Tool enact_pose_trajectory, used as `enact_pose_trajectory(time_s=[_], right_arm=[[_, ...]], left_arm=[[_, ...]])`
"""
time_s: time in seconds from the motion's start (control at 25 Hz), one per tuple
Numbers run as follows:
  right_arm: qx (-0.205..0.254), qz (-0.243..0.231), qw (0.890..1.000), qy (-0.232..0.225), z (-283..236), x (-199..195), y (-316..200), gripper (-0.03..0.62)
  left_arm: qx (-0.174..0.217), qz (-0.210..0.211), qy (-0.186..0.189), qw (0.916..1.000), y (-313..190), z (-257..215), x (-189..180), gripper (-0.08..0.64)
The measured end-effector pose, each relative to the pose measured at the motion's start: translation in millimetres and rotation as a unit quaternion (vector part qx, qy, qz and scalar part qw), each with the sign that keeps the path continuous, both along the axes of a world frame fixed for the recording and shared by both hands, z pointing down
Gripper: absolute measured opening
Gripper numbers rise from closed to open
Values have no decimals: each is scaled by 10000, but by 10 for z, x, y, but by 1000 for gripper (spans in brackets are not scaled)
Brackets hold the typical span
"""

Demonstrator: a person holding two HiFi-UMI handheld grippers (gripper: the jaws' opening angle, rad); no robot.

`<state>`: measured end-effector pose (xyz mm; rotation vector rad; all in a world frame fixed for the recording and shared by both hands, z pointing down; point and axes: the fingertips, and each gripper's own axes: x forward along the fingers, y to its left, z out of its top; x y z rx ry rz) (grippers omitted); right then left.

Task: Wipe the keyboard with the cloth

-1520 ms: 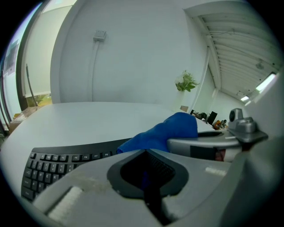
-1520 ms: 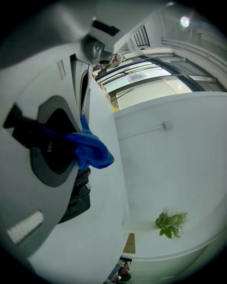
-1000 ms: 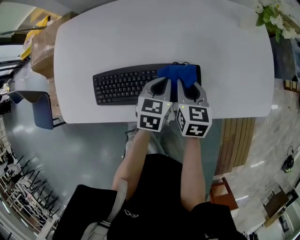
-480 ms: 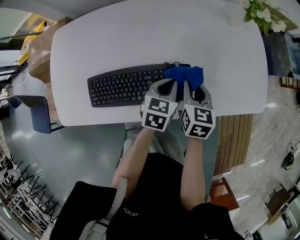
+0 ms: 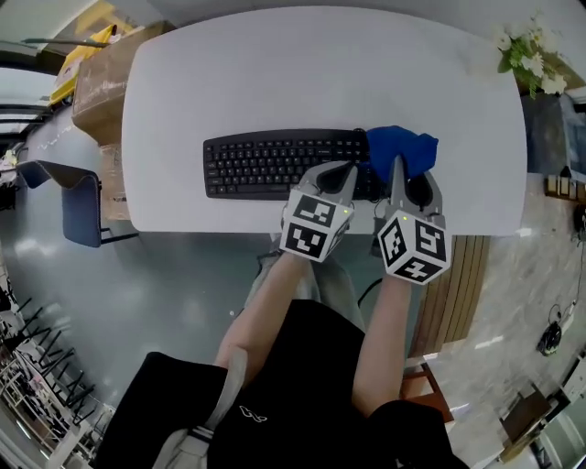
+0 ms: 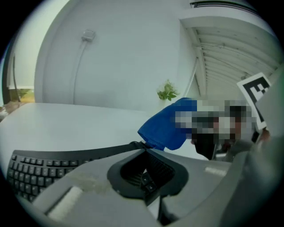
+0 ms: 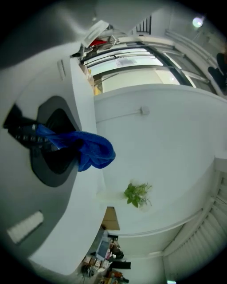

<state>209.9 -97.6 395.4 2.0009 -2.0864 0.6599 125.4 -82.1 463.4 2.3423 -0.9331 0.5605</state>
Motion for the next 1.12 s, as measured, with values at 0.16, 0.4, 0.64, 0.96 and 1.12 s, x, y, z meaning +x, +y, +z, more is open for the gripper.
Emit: enact_pose_trajectory(time_s=[0.16, 0.4, 0.64, 0.96, 1.12], right_arm=[[275, -685, 9970, -231, -214, -800, -116, 74], [111, -1524, 9852, -777, -102, -2190, -81, 75], [-184, -2180, 9722, -831, 142, -3148, 48, 75], [-624, -2436, 9650, -742, 553, -3620, 327, 75], [-792, -2439, 9634, -781, 692, -3590, 410, 74]], left_arm=[[221, -685, 42, 9974, -109, -158, -757, 0], [131, -1742, -45, 9846, -134, -178, -2171, 0], [225, -2341, -154, 9718, -18, -160, -3061, 0], [-124, -2224, -263, 9745, 251, 179, -3295, 0], [-300, -2126, -384, 9759, 301, 318, -3227, 0]])
